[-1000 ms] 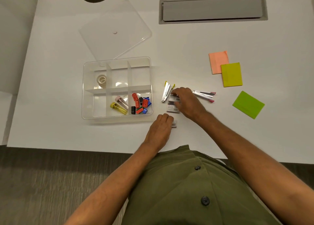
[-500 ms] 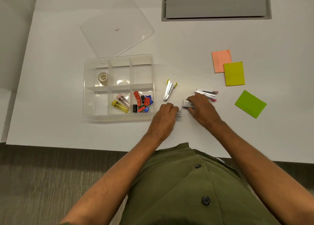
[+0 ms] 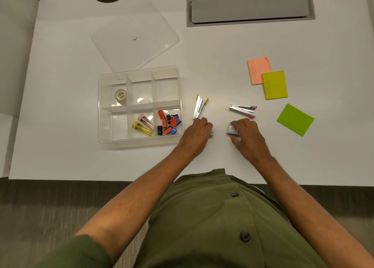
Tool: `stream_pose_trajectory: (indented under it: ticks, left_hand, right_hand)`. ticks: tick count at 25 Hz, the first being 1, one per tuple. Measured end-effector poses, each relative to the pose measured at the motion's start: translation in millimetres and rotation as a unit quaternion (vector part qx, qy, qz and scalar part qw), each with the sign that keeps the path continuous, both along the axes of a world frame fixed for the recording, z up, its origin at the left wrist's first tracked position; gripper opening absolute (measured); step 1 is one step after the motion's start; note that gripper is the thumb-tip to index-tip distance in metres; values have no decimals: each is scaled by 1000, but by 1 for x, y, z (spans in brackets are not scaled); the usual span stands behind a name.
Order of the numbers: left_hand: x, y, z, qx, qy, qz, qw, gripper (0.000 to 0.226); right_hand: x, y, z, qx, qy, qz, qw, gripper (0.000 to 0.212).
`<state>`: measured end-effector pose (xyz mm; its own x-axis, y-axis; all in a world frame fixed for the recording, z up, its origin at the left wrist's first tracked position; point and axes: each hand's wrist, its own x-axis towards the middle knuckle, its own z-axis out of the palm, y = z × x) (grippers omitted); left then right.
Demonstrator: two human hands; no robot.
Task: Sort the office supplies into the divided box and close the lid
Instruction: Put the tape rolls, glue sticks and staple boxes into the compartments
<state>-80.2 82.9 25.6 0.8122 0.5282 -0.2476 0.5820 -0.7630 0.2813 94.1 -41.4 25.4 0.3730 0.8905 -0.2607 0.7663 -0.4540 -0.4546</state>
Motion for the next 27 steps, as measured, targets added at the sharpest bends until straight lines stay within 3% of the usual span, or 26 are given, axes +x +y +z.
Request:
stream_pose_trajectory:
  ticks: [3, 7, 11, 16, 19, 23, 27]
  left_hand:
    - [1, 3, 5, -23, -24, -1, 999, 35]
    - [-15, 3, 40, -74, -120, 46, 989, 30]
    - [-74, 24, 74, -71, -208, 163, 962, 36]
    - [-178, 79, 80, -57, -254, 378, 889, 36]
    - [-217, 110, 73, -47, -227, 441, 867, 31]
    - [-231, 136, 57, -66, -94, 418, 901, 22]
    - [-227, 145, 49, -30, -4, 381, 924, 25]
  right_hand:
    - [-1, 1, -1, -7, 5, -22, 1000, 36]
    - [-1, 10, 6, 18, 19, -60, 998, 30]
    - [-20, 36, 25, 61, 35, -66, 995, 27]
    - [-64, 89, 50, 107, 35, -43, 993, 34]
    - [-100, 119, 63, 126, 46, -23, 991, 39]
    - [-142, 150, 72, 146, 56, -4, 988, 41]
    - [-178, 164, 81, 157, 76, 16, 984, 40]
